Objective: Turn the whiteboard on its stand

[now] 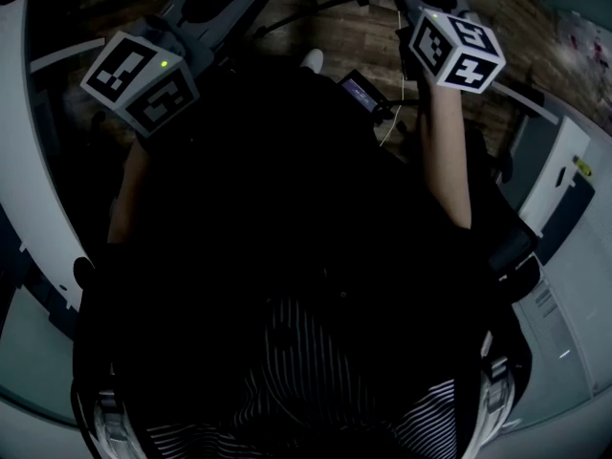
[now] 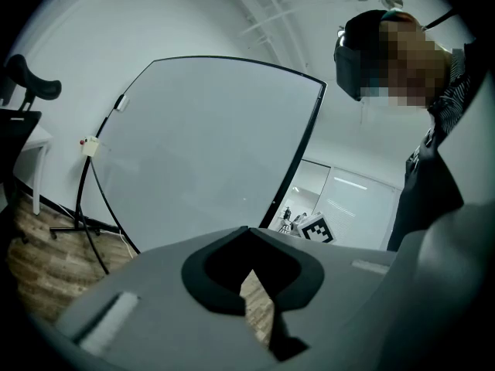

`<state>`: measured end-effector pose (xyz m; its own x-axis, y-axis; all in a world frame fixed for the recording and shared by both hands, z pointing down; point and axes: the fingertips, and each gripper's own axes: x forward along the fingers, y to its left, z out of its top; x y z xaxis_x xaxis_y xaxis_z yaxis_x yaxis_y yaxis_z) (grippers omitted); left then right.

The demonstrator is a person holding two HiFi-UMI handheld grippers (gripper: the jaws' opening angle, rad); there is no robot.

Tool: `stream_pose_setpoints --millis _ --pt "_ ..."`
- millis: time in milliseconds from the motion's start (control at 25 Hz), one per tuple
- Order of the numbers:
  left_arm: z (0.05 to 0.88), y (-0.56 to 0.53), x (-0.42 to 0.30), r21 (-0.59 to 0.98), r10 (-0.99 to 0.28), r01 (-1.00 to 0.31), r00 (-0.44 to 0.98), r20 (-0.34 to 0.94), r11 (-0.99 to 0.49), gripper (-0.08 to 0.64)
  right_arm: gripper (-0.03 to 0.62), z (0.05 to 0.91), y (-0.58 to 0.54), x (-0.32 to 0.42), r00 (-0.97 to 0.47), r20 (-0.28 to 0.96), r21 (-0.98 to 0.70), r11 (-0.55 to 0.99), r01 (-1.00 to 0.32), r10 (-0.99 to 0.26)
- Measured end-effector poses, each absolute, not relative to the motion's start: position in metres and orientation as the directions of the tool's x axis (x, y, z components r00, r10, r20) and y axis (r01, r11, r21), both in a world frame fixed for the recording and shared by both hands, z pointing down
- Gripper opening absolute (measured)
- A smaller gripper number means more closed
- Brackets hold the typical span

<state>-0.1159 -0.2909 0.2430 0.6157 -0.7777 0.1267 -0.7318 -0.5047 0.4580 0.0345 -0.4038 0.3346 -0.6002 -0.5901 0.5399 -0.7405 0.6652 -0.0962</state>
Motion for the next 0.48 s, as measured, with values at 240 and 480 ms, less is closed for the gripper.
stream_pose_setpoints --millis 240,480 --pt "0.241 -0.292 -0.118 0.457 -0.786 -0.737 0.606 0.122 -0.497 0.005 0.19 0.334 -0.359 0.008 -0.638 0.547 -0.108 0.711 -0.695 -0.541" --pt "0.238 -0.292 -0.119 0.442 -0.786 -0.734 0.611 0.096 -0.516 0.005 0.187 0.334 -0.345 -0.013 -0.656 0.545 -0.1 0.736 -0.67 -0.523"
